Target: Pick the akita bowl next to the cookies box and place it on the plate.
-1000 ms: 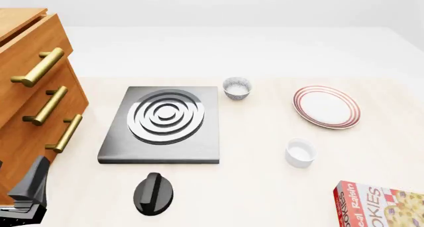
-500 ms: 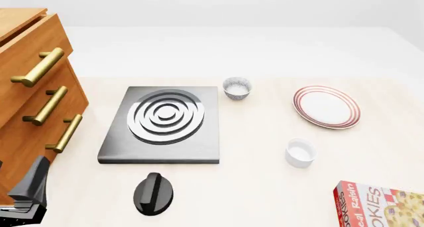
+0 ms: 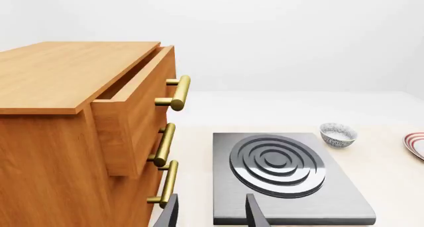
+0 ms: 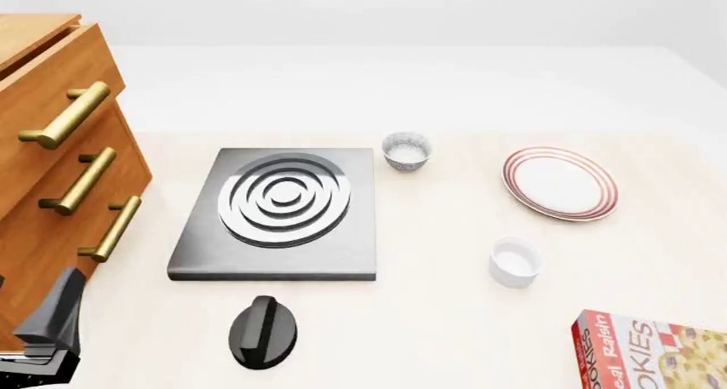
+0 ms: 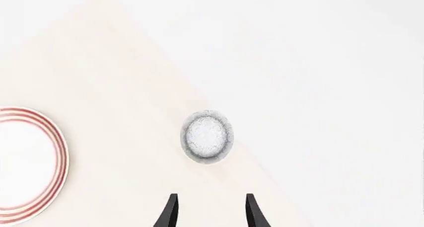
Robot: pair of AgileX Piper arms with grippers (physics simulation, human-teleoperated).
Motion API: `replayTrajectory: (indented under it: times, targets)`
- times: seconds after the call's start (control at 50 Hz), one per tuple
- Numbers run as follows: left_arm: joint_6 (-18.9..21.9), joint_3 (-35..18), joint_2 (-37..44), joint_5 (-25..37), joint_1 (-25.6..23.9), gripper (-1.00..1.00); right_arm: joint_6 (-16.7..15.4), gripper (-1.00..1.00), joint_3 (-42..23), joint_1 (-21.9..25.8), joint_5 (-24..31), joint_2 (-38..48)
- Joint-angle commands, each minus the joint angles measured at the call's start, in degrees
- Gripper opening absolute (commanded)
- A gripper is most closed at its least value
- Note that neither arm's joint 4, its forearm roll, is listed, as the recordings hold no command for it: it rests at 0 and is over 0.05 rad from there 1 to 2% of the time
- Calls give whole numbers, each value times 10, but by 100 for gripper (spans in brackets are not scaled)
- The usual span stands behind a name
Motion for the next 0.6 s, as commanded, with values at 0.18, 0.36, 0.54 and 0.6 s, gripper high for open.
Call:
replayTrajectory:
  times: [0.18, 0.36, 0.54, 0.6]
  targets:
    - [0, 0, 0, 0, 0, 100, 10, 100, -111, -40, 49, 104]
    - [0, 0, 0, 0, 0, 100, 16, 100, -160, -32, 65, 135]
    - [0, 0, 0, 0, 0, 100, 27, 100, -182, -34, 62, 168]
    - [0, 0, 0, 0, 0, 100, 32, 100, -179, -34, 55, 173]
